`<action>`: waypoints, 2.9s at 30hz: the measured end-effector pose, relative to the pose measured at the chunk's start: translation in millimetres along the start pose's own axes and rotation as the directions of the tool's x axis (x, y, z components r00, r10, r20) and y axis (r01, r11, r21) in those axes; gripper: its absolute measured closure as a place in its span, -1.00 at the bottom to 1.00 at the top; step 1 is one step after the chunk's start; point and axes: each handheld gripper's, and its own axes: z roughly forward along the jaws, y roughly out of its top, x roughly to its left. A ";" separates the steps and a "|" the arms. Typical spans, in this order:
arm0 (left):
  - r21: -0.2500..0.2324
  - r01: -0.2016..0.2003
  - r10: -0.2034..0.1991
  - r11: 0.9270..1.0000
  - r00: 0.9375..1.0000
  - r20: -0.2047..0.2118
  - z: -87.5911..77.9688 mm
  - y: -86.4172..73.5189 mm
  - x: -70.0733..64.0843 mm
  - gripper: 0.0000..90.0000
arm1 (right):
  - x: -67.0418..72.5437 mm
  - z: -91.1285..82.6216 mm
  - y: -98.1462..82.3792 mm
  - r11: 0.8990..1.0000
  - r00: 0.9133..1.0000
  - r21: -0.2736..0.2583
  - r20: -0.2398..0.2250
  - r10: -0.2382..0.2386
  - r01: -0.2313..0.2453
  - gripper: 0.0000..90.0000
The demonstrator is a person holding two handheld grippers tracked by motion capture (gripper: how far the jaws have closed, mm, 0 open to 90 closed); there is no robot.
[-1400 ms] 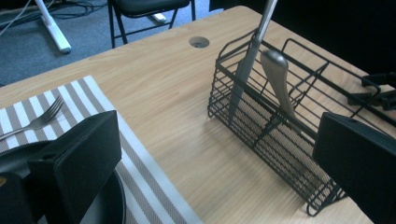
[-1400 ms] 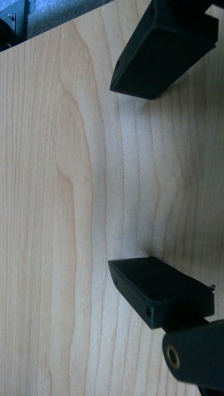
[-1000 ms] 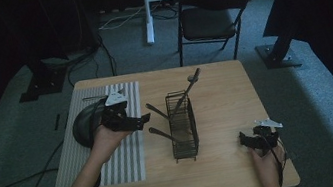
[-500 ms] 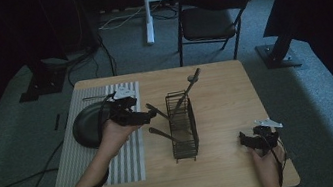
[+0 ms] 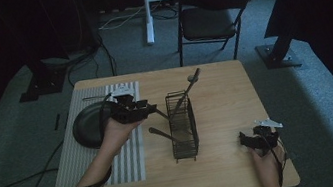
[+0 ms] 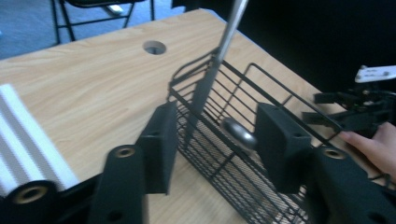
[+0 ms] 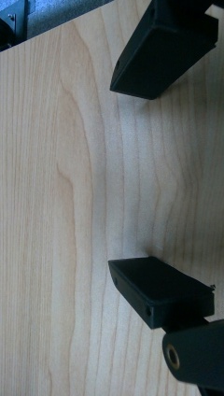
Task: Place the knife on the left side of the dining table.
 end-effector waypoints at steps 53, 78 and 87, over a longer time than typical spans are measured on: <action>-0.136 -0.107 0.123 0.985 0.986 0.111 -63.7 32.8 -60.5 0.86 | -0.2 -0.1 0.1 1.000 1.000 0.001 0.000 -0.002 0.002 -0.73; -0.261 -0.090 0.098 0.961 0.995 0.020 -146.1 37.6 -46.1 0.86 | -0.1 -0.1 0.0 1.000 1.000 0.001 0.000 -0.001 0.001 -0.73; -0.268 -0.058 0.046 0.962 0.998 -0.053 -165.6 24.1 -28.5 0.86 | -0.1 -0.1 0.0 1.000 1.000 0.001 0.000 -0.001 0.001 -0.73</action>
